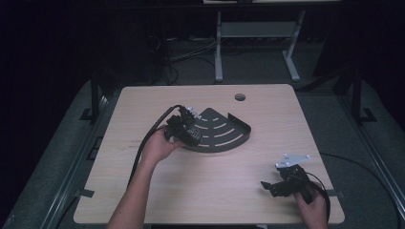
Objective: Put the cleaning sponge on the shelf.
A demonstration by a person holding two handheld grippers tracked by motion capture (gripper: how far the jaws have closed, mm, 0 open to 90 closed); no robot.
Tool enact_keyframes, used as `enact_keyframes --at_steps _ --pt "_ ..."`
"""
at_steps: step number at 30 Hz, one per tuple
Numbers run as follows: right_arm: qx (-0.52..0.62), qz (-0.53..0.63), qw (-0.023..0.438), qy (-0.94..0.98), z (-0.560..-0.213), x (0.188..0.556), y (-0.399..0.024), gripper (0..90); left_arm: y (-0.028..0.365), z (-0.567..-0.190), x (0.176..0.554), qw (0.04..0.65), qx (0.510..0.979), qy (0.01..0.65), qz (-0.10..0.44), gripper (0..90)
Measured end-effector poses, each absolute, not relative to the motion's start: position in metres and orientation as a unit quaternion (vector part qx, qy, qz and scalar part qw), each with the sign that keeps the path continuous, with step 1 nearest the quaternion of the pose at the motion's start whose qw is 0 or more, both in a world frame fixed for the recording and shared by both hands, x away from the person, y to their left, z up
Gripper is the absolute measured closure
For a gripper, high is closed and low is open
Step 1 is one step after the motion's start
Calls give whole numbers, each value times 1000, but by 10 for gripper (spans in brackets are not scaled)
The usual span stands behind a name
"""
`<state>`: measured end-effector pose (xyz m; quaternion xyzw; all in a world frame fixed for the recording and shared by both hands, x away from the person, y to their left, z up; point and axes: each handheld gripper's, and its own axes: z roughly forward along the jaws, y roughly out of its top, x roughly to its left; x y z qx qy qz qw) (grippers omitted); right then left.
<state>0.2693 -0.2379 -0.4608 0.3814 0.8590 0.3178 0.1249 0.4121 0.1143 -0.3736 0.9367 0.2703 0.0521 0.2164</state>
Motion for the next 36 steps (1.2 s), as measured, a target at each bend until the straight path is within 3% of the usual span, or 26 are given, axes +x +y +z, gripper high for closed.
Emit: enact_keyframes --at_steps 36 --pt "380 326 120 857 -460 268 -238 140 76 -396 455 195 936 287 58 336"
